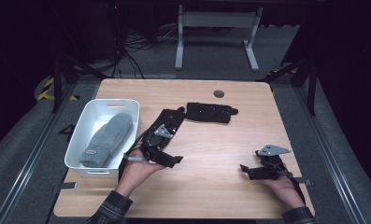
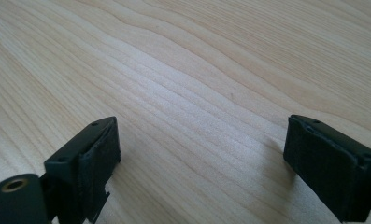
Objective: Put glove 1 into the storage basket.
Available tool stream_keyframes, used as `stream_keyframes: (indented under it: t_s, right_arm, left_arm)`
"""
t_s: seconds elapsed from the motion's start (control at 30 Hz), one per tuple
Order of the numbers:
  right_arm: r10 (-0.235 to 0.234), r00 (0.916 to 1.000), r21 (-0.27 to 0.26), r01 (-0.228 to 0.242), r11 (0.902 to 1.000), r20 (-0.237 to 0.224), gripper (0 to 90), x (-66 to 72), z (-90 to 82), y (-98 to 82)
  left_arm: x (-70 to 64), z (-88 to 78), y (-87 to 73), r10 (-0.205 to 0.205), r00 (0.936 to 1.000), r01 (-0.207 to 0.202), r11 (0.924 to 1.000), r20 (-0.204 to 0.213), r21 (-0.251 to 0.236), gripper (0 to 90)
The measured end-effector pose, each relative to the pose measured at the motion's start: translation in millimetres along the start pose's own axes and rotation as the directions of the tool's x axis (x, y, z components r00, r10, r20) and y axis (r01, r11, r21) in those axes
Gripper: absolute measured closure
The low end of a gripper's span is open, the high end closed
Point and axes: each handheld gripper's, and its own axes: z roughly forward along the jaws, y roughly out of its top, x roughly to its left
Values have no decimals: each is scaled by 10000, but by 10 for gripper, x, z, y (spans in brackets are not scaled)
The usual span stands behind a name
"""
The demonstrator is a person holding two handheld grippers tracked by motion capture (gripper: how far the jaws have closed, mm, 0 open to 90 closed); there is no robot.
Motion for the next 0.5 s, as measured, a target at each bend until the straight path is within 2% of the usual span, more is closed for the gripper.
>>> stream_keyframes:
  t_s: [0.13, 0.37, 0.4, 0.47, 0.5]
  right_arm:
    - [6, 10000, -6, -6, 10000, -17, 112, 0, 1, 0]
    - [-48, 10000, -2, 48, 10000, -53, 110, -4, 0, -1]
    - [-48, 10000, -2, 48, 10000, -53, 110, -4, 0, -1]
    - [-50, 10000, 113, 50, 9999, -58, 146, -5, -10, 12]
    - [-84, 9999, 161, 86, 9998, -78, 166, -9, -18, 24]
  left_arm:
    - [-15, 130, -114, 155, 9997, -155, 9999, -164, 8, 167]
    - [-35, 362, -380, 225, 9992, -212, 9990, -345, 403, 158]
    - [-35, 362, -380, 225, 9992, -212, 9990, -345, 403, 157]
    - [-49, 394, -434, 340, 9987, -321, 9983, -389, 491, 156]
    - [-58, 398, -460, 467, 9979, -453, 9985, -455, 321, 142]
